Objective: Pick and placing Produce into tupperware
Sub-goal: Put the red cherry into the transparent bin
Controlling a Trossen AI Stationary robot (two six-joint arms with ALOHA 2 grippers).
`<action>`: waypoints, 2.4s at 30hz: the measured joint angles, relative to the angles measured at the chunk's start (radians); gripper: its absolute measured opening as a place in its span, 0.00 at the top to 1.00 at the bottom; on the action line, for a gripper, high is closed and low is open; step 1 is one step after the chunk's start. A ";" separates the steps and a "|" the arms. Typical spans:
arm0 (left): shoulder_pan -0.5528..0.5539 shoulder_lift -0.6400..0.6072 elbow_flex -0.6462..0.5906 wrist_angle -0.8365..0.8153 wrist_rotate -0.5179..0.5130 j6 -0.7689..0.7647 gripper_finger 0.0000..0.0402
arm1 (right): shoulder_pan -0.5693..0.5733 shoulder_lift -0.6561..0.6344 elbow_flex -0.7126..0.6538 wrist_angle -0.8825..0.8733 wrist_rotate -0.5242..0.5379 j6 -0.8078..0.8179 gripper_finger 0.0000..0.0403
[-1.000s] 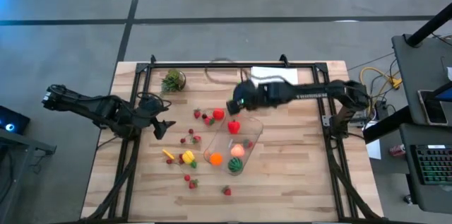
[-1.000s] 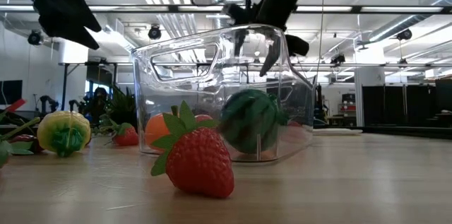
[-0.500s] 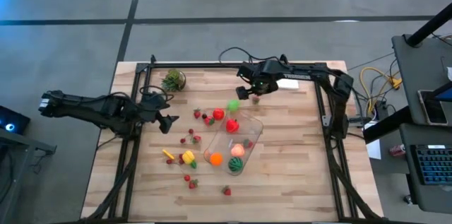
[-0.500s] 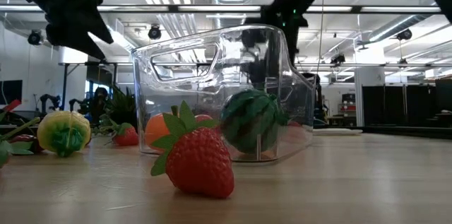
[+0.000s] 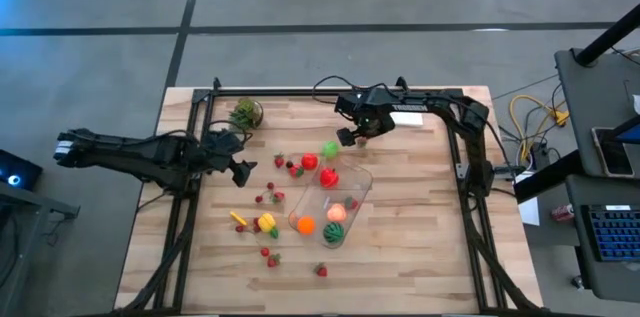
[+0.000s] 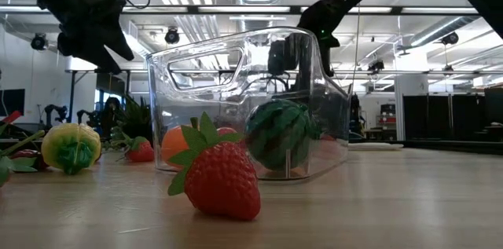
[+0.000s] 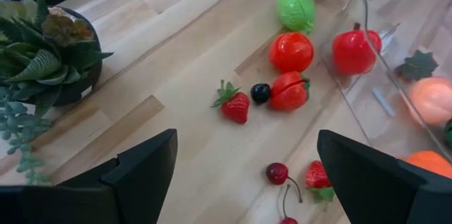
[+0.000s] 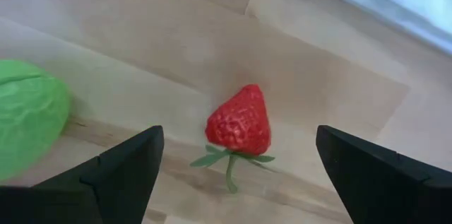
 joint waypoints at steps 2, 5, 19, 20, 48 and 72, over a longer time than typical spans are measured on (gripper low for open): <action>0.003 0.008 0.001 -0.001 0.000 0.001 0.19 | 0.000 -0.005 0.000 0.000 0.022 -0.003 0.10; 0.003 0.012 0.000 0.001 0.000 0.008 0.19 | -0.001 -0.006 0.000 -0.001 0.042 -0.023 0.10; 0.003 0.007 0.004 0.000 0.035 0.009 0.19 | 0.000 -0.002 0.000 -0.005 0.025 0.035 0.10; 0.003 0.006 0.004 0.000 0.040 0.009 0.19 | 0.000 -0.002 0.000 -0.004 0.026 0.037 0.10; 0.003 0.144 -0.067 0.078 0.107 0.134 0.19 | 0.040 -0.072 -0.002 0.003 0.002 0.035 0.10; -0.023 0.533 -0.006 0.152 0.393 -0.049 0.19 | 0.119 -0.295 -0.002 -0.099 0.112 -0.033 0.10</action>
